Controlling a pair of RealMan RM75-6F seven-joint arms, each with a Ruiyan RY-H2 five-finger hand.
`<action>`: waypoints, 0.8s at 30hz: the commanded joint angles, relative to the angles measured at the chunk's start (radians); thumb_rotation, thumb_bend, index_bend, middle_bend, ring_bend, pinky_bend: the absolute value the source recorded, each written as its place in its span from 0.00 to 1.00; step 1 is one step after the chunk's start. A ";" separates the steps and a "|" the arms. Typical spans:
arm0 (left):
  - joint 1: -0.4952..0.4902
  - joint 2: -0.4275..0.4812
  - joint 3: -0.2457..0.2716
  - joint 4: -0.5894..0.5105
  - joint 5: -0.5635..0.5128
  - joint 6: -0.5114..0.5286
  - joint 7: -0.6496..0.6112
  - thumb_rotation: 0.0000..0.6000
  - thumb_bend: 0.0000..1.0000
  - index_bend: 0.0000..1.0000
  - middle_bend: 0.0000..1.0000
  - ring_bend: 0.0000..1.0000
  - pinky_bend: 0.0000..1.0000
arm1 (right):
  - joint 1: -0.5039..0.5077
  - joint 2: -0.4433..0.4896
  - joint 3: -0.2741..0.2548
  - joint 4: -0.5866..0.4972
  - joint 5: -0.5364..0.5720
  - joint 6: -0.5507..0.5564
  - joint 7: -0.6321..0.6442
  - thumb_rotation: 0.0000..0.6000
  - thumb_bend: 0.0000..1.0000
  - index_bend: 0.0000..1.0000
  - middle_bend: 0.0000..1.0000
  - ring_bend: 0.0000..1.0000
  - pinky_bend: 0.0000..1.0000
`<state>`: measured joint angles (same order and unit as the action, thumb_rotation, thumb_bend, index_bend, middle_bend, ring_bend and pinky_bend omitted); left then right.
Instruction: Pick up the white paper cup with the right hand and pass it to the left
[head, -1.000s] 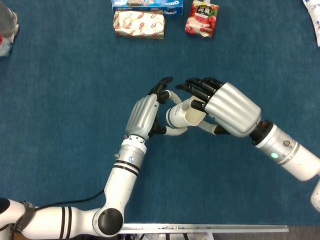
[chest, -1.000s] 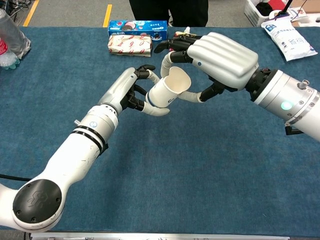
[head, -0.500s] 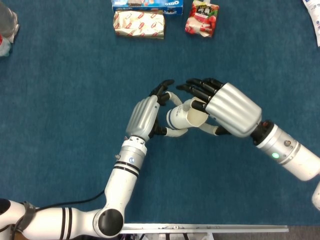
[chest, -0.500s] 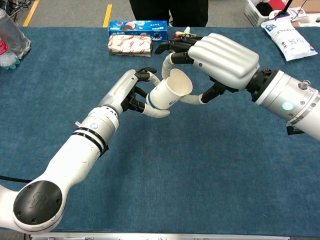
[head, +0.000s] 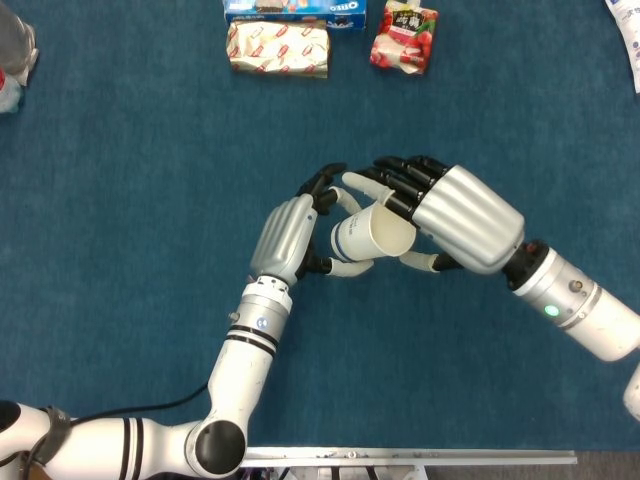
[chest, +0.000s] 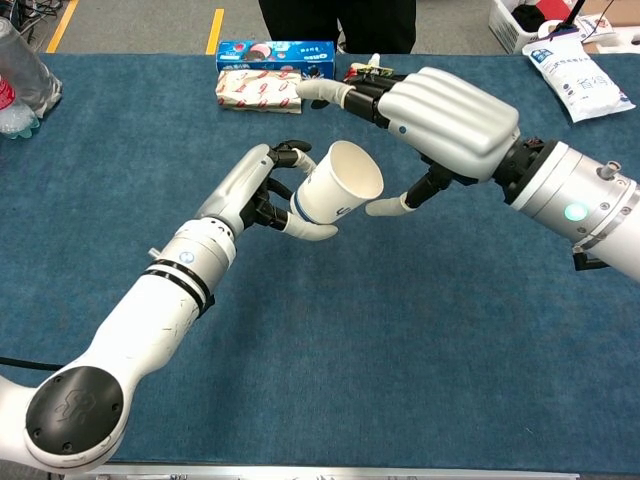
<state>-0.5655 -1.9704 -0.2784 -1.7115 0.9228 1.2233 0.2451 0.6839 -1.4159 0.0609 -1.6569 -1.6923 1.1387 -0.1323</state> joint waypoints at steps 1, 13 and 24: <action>0.002 0.000 0.001 0.000 0.002 0.001 0.000 1.00 0.00 0.55 0.12 0.15 0.32 | -0.002 0.001 0.000 0.000 -0.004 0.008 0.007 1.00 0.00 0.00 0.20 0.16 0.30; 0.013 0.002 0.010 0.001 0.016 0.006 0.000 1.00 0.00 0.55 0.12 0.15 0.32 | -0.024 0.033 -0.015 -0.024 -0.031 0.047 0.019 1.00 0.00 0.00 0.20 0.16 0.30; 0.005 -0.002 -0.002 0.012 0.010 -0.015 0.004 1.00 0.00 0.55 0.12 0.15 0.32 | -0.036 0.043 -0.012 -0.030 -0.016 0.051 0.029 1.00 0.00 0.00 0.20 0.16 0.30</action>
<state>-0.5589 -1.9714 -0.2783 -1.7011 0.9334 1.2102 0.2482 0.6483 -1.3733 0.0483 -1.6868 -1.7088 1.1895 -0.1043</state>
